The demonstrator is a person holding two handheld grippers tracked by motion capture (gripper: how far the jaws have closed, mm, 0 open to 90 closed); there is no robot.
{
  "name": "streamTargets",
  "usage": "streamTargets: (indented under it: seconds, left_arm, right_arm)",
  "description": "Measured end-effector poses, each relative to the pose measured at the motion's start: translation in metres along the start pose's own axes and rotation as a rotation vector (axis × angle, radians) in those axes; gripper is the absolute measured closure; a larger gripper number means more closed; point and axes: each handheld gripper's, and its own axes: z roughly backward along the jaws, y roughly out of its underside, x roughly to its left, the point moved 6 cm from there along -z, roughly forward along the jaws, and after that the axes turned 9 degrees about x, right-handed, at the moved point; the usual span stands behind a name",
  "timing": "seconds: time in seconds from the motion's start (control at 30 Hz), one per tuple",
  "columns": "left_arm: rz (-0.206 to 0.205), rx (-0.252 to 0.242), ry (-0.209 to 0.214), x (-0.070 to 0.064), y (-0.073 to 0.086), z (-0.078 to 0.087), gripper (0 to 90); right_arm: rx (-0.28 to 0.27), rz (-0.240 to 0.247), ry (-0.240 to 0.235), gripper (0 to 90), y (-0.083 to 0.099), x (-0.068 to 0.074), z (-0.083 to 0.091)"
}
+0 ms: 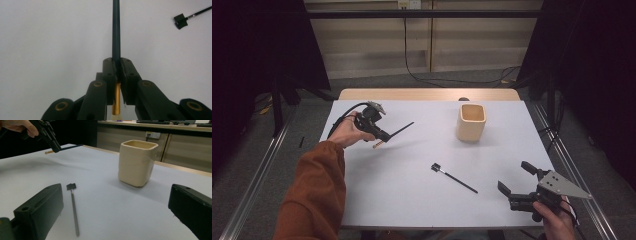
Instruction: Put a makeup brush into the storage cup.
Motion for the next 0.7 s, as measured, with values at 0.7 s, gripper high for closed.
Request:
streamTargets:
  seconds: [0.7]
  left_arm:
    - [0.031,-0.377,-0.037,-0.021,-0.003,0.019,83.5]
  right_arm:
    - [0.000,0.000,-0.002,0.0,0.000,0.000,0.000]
